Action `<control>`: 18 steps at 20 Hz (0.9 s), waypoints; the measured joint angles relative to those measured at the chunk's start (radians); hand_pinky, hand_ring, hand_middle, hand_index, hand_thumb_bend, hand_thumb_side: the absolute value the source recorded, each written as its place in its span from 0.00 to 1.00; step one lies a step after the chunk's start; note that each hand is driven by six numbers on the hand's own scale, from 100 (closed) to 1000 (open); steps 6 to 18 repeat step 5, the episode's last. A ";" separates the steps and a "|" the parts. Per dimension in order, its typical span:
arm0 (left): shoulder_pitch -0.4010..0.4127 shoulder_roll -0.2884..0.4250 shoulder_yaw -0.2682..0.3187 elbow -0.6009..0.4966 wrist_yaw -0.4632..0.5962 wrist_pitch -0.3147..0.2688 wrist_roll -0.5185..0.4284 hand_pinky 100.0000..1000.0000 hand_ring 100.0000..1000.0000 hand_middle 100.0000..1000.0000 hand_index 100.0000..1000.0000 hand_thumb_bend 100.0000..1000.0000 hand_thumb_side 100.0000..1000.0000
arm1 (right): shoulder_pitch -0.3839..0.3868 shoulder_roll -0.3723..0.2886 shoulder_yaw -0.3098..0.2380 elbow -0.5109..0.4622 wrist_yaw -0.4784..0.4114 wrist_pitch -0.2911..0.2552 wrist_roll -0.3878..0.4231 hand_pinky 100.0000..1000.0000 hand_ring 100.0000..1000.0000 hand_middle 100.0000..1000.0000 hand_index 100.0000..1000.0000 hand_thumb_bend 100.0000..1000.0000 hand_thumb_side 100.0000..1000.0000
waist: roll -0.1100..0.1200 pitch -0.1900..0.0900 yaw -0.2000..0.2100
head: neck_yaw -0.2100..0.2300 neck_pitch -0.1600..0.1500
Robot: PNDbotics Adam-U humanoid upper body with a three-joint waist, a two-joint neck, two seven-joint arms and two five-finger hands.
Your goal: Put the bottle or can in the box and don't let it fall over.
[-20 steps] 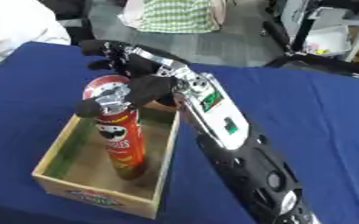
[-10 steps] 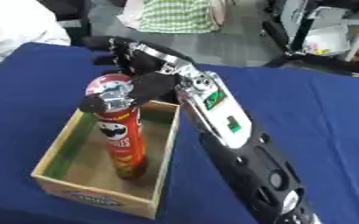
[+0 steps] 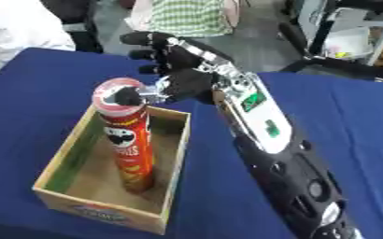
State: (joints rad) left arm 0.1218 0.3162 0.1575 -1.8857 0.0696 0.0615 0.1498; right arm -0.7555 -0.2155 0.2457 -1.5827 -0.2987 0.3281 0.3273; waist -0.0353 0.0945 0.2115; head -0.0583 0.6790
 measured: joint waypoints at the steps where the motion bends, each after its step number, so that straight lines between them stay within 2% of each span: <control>1: 0.000 0.000 0.000 0.000 0.000 0.000 0.000 0.92 0.73 0.80 0.81 0.00 0.70 | 0.003 -0.008 -0.006 -0.001 -0.005 -0.002 -0.006 0.95 1.00 1.00 0.86 0.69 0.03 | 0.000 0.001 -0.001 | 0.000 0.000; 5: 0.000 0.000 0.000 0.000 0.000 -0.001 0.001 0.92 0.73 0.80 0.81 0.00 0.70 | 0.022 -0.049 -0.028 -0.006 -0.016 -0.008 -0.028 0.93 1.00 1.00 0.86 0.69 0.03 | 0.004 0.002 -0.004 | 0.003 0.000; 18: 0.000 0.000 0.000 0.000 0.000 -0.001 0.001 0.92 0.73 0.80 0.81 0.00 0.70 | 0.022 -0.049 -0.028 -0.006 -0.016 -0.008 -0.028 0.93 1.00 1.00 0.86 0.69 0.03 | 0.004 0.002 -0.004 | 0.003 0.000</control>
